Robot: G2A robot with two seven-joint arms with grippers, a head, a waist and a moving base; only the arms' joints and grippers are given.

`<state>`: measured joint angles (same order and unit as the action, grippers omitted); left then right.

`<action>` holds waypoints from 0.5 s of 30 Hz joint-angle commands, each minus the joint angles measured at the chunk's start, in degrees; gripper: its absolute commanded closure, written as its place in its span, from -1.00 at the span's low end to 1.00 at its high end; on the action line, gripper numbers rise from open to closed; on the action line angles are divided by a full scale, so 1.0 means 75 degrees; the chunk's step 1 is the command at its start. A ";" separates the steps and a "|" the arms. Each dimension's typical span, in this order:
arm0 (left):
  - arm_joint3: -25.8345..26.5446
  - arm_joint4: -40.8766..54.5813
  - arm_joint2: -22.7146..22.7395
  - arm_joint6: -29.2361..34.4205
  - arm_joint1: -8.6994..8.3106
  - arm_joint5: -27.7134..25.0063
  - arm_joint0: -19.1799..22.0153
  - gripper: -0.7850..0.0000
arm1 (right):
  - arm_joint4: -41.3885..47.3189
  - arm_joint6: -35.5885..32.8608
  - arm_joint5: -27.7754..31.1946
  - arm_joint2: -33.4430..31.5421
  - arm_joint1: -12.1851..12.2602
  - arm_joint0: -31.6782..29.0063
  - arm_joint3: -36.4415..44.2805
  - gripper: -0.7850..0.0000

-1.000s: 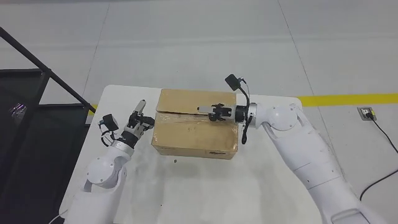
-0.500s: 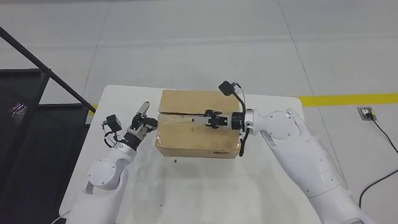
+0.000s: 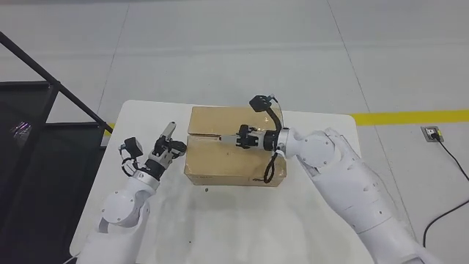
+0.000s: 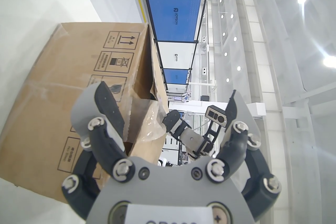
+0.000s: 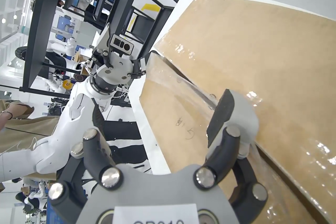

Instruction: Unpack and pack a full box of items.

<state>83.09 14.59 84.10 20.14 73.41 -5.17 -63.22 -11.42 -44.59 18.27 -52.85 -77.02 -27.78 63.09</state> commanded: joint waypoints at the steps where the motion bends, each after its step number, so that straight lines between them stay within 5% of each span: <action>1: 0.0020 -0.0006 0.0011 0.0015 -0.0005 -0.0001 -0.0024 -1.00 | -0.0016 0.0058 -0.0104 0.0023 -0.0019 0.0029 -0.0039 -1.00; 15: 0.0087 -0.0030 0.0014 0.0125 -0.0034 0.0026 -0.0076 -1.00 | 0.1289 -0.0930 -0.0003 0.0026 -0.0165 0.0428 -0.0763 -1.00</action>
<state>83.68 14.25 84.22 21.04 73.15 -4.95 -63.78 -1.87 -51.24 18.85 -52.91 -78.16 -24.76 57.69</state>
